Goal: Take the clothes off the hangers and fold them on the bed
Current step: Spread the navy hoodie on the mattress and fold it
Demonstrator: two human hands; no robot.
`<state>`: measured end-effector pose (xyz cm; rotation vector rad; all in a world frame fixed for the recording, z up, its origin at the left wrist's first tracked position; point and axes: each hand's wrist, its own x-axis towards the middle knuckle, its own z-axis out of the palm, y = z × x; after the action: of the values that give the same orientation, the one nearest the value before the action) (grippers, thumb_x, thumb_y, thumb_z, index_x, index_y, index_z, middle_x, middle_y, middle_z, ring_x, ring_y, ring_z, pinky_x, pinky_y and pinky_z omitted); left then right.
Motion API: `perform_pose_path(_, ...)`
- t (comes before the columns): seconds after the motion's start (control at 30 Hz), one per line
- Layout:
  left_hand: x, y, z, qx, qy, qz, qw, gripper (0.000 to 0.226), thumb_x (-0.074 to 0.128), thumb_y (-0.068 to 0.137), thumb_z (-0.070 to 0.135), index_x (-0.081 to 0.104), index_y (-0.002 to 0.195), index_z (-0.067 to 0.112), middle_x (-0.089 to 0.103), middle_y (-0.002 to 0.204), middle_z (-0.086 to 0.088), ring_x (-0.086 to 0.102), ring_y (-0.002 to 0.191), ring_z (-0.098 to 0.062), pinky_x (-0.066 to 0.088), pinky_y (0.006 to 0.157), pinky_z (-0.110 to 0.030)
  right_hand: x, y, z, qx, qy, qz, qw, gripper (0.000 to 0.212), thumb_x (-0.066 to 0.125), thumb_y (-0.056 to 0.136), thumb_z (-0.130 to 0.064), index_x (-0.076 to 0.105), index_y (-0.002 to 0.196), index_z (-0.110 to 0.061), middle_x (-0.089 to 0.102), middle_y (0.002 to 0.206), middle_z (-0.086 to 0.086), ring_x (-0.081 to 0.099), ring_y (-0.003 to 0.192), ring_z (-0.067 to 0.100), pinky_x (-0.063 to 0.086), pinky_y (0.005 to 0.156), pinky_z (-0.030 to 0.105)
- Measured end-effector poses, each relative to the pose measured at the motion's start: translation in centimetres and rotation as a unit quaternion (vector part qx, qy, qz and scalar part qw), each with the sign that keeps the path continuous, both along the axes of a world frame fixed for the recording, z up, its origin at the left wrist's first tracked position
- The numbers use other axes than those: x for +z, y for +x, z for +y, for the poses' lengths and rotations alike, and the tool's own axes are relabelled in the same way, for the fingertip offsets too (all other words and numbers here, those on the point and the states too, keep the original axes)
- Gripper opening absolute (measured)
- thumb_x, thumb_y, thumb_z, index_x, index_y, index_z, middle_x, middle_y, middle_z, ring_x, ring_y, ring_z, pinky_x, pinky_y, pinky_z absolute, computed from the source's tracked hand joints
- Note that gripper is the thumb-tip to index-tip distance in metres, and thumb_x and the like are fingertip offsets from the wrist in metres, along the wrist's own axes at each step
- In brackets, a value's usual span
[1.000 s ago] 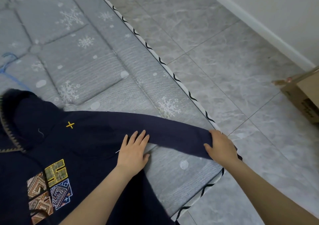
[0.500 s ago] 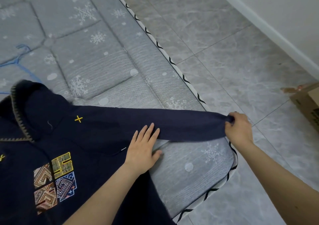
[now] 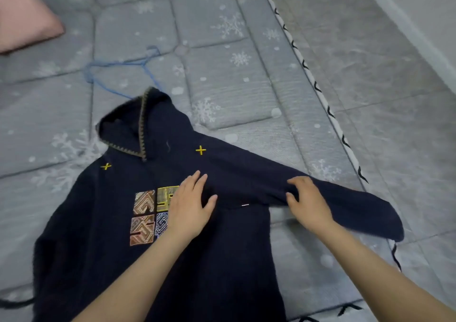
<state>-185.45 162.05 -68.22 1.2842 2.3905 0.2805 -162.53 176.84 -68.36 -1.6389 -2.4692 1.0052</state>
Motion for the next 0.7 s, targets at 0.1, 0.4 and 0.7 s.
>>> perform_pose_path(0.1,0.7,-4.8,-4.9,0.090,-0.001,-0.003,0.996,0.058,0.051,0.092,0.043,0.037,0.143,0.021,0.030,0.152,0.005,0.025,0.140,-0.016,0.027,0.112,-0.035,0.6,-5.4,-2.4,0.063,-0.002,0.004,0.998,0.036,0.052,0.093,-0.021,0.051,0.128,-0.014,0.046,0.130,-0.002,0.048,0.115,0.017,0.043,0.092,0.030)
perform_pose_path(0.4,0.5,-15.2,-21.3,0.330,-0.008,-0.044,0.943,0.057,0.058,0.090,0.030,0.038,0.142,0.018,0.033,0.149,0.000,0.031,0.136,-0.021,0.038,0.105,-0.041,1.1,-18.6,-10.7,0.203,-0.006,-0.036,0.979,0.038,0.051,0.094,-0.024,0.048,0.131,-0.016,0.045,0.132,-0.003,0.046,0.120,0.017,0.043,0.096,0.032)
perform_pose_path(0.7,-1.4,-19.8,-31.8,0.435,-0.006,-0.121,0.892,0.051,0.065,0.085,0.025,0.047,0.132,0.015,0.052,0.125,-0.005,0.056,0.106,-0.021,0.046,0.085,-0.034,1.0,-27.8,-18.4,0.253,-0.038,-0.060,0.965,0.037,0.050,0.095,-0.021,0.047,0.132,-0.018,0.047,0.132,0.000,0.047,0.119,0.020,0.043,0.094,0.037)
